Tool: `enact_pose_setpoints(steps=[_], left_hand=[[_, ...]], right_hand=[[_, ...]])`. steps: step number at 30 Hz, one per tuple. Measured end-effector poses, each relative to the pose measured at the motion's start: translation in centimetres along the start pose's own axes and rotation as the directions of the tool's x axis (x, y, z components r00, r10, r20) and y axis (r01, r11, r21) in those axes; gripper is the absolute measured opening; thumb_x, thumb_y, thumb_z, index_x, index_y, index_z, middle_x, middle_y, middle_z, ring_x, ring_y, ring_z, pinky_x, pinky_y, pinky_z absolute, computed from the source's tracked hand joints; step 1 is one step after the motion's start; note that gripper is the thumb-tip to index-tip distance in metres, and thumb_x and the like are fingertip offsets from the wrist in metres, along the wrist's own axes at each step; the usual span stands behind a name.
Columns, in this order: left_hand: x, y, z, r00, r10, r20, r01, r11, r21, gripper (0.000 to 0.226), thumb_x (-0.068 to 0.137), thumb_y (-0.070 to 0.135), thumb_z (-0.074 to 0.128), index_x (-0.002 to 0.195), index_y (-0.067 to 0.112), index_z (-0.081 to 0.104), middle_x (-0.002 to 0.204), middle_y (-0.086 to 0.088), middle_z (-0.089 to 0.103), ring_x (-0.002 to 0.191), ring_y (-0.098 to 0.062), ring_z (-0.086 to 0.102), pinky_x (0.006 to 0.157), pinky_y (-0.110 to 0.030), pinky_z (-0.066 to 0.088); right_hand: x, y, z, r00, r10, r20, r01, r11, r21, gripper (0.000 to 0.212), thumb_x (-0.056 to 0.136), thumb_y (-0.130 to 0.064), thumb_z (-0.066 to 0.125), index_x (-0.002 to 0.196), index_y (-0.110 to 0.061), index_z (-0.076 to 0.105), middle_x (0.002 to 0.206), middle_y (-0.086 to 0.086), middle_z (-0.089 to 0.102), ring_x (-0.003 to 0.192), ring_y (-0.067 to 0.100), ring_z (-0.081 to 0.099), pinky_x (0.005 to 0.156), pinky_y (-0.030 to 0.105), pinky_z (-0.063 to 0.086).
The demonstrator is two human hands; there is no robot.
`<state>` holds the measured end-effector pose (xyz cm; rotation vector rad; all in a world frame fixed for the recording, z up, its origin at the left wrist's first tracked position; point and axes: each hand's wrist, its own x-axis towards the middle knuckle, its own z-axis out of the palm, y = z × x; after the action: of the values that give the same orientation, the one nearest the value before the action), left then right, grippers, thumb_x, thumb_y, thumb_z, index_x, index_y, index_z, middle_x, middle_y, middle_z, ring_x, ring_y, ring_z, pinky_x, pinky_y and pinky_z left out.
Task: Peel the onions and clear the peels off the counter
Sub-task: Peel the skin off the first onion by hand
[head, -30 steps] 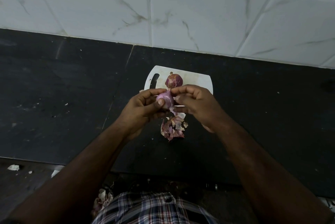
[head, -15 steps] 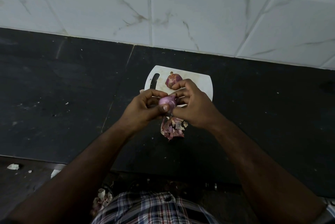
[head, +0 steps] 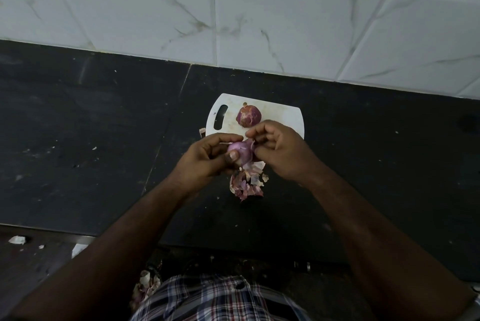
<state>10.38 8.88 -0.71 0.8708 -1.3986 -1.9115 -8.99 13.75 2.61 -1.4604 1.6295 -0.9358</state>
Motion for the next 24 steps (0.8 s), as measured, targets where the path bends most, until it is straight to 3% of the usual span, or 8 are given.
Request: enact_pose_setpoints(steps=[3, 6, 9, 11, 16, 24], left_hand=[[-0.1, -0.1, -0.1, 0.999, -0.035, -0.013, 0.035, 0.998, 0.049, 0.046, 0.083, 0.019, 0.07, 0.128, 0.011, 0.063, 0.121, -0.017, 0.07, 0.101, -0.027, 0.068, 0.08, -0.031, 0.058], [0.1, -0.3, -0.2, 0.999, -0.026, -0.032, 0.029, 0.993, 0.112, 0.052, 0.077, 0.009, 0.081, 0.126, 0.014, 0.065, 0.12, -0.009, 0.072, 0.105, -0.025, 0.071, 0.087, -0.032, 0.058], [0.4, -0.6, -0.4, 0.998, 0.003, -0.059, 0.011, 0.972, 0.237, 0.055, 0.072, 0.009, 0.087, 0.123, 0.021, 0.068, 0.116, -0.006, 0.073, 0.106, -0.028, 0.071, 0.094, -0.043, 0.057], [0.4, -0.6, -0.3, 0.998, 0.005, -0.062, 0.009, 0.973, 0.229, 0.054, 0.075, 0.004, 0.085, 0.125, 0.016, 0.067, 0.115, -0.01, 0.073, 0.105, -0.031, 0.072, 0.097, -0.05, 0.056], [0.4, -0.6, -0.1, 0.997, 0.013, -0.075, 0.003, 0.978, 0.211, 0.052, 0.075, 0.006, 0.085, 0.122, 0.014, 0.065, 0.11, -0.013, 0.075, 0.102, -0.036, 0.072, 0.096, -0.055, 0.056], [0.5, -0.7, 0.2, 0.991, 0.092, -0.101, -0.058, 0.953, 0.298, 0.046, 0.073, -0.005, 0.084, 0.114, 0.011, 0.068, 0.109, -0.01, 0.075, 0.101, -0.03, 0.073, 0.092, -0.054, 0.058]], right_hand=[[-0.2, 0.2, -0.1, 0.998, 0.054, 0.042, -0.059, 0.992, 0.11, 0.03, 0.085, -0.003, 0.069, 0.104, -0.026, 0.068, 0.103, -0.002, 0.072, 0.092, 0.015, 0.073, 0.085, 0.044, 0.061], [-0.4, 0.4, 0.2, 0.999, 0.04, 0.024, -0.043, 0.993, 0.11, 0.028, 0.083, -0.005, 0.075, 0.104, -0.024, 0.071, 0.103, 0.0, 0.074, 0.091, 0.013, 0.073, 0.085, 0.042, 0.06], [-0.3, 0.5, 0.4, 0.999, 0.038, 0.005, -0.039, 0.993, 0.113, 0.028, 0.081, -0.004, 0.075, 0.1, -0.025, 0.071, 0.1, -0.002, 0.075, 0.089, 0.013, 0.073, 0.085, 0.044, 0.06], [-0.3, 0.3, 0.5, 0.999, 0.033, 0.007, -0.033, 0.995, 0.096, 0.032, 0.08, -0.005, 0.075, 0.098, -0.032, 0.068, 0.102, -0.004, 0.074, 0.092, 0.011, 0.073, 0.086, 0.043, 0.06], [-0.1, 0.4, 1.0, 0.998, 0.068, 0.015, -0.069, 0.989, 0.135, 0.043, 0.07, -0.003, 0.08, 0.099, -0.032, 0.067, 0.106, -0.004, 0.073, 0.098, 0.012, 0.071, 0.087, 0.042, 0.06], [-0.2, 0.1, 2.2, 0.994, 0.045, -0.096, -0.044, 0.999, 0.013, 0.042, 0.066, -0.005, 0.077, 0.102, -0.026, 0.067, 0.099, -0.01, 0.07, 0.089, 0.008, 0.069, 0.078, 0.033, 0.06]])
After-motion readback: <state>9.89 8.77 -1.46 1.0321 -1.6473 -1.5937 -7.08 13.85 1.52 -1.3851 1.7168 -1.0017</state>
